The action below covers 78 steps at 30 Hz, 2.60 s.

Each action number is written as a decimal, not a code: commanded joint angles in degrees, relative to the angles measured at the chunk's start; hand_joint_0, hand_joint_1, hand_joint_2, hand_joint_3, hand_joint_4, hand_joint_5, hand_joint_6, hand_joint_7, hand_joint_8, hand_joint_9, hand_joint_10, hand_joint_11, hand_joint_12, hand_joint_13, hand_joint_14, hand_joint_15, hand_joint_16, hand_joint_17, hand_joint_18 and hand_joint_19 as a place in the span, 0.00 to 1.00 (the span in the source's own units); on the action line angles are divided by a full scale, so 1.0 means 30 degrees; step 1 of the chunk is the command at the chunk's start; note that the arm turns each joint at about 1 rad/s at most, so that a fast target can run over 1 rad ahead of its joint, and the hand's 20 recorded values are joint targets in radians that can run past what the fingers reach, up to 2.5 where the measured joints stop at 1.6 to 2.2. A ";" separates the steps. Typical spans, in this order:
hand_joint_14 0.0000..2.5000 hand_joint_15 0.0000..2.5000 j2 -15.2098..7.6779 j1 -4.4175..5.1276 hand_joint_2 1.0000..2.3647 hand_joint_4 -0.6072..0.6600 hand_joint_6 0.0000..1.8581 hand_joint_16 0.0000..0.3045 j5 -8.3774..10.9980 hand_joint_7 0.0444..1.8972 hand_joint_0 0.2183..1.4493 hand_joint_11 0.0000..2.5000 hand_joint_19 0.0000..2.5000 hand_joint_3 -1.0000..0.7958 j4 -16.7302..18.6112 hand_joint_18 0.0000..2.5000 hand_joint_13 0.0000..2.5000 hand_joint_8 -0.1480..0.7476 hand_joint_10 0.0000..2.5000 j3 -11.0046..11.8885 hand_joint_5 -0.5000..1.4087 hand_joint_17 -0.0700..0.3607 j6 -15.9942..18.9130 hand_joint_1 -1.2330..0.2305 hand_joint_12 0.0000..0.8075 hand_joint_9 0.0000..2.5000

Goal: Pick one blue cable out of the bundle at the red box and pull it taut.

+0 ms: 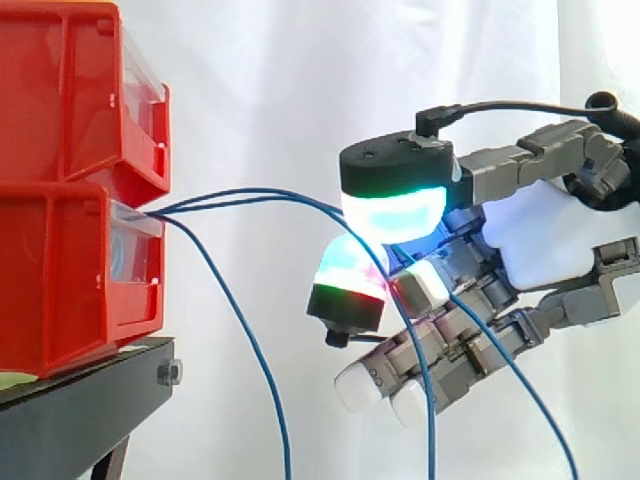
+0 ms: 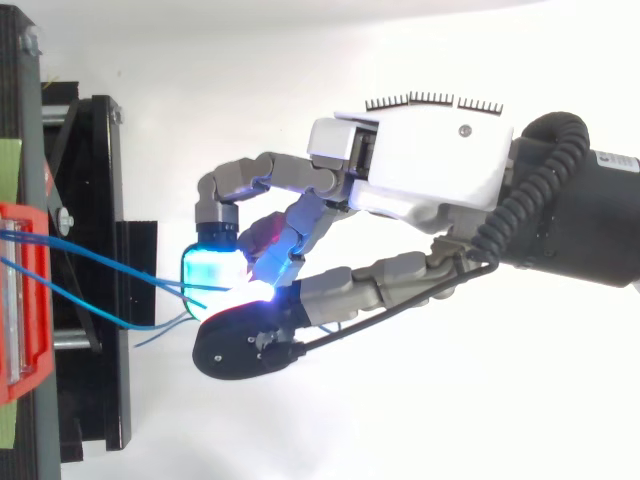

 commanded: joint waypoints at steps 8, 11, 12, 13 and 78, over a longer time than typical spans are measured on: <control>0.01 0.11 0.0000 0.0001 0.01 0.60 0.27 0.17 0.0000 0.73 0.28 0.32 0.15 0.40 0.0010 0.19 0.22 0.44 0.01 -0.0006 0.25 0.43 0.0000 0.35 0.41 0.45; 0.00 0.12 0.0000 0.0001 0.01 0.59 0.27 0.16 0.0000 0.73 0.26 0.32 0.16 0.34 -0.0020 0.19 0.22 0.44 0.01 -0.0006 0.24 0.42 0.0000 0.35 0.40 0.44; 0.01 0.12 0.0000 0.0001 0.00 0.59 0.27 0.16 0.0000 0.73 0.26 0.32 0.16 0.32 -0.0020 0.19 0.22 0.44 0.01 -0.0006 0.25 0.42 0.0000 0.35 0.40 0.44; 0.00 0.12 0.0000 0.0001 0.00 0.59 0.27 0.16 0.0000 0.73 0.25 0.33 0.16 0.31 -0.0020 0.19 0.22 0.44 0.01 -0.0006 0.25 0.42 0.0000 0.35 0.41 0.44; 0.01 0.15 0.0000 0.0060 0.01 0.60 0.47 0.17 0.0000 0.61 0.32 0.52 0.15 0.46 0.0039 0.21 0.25 0.53 0.01 0.0023 0.19 0.43 0.0000 0.30 0.45 0.46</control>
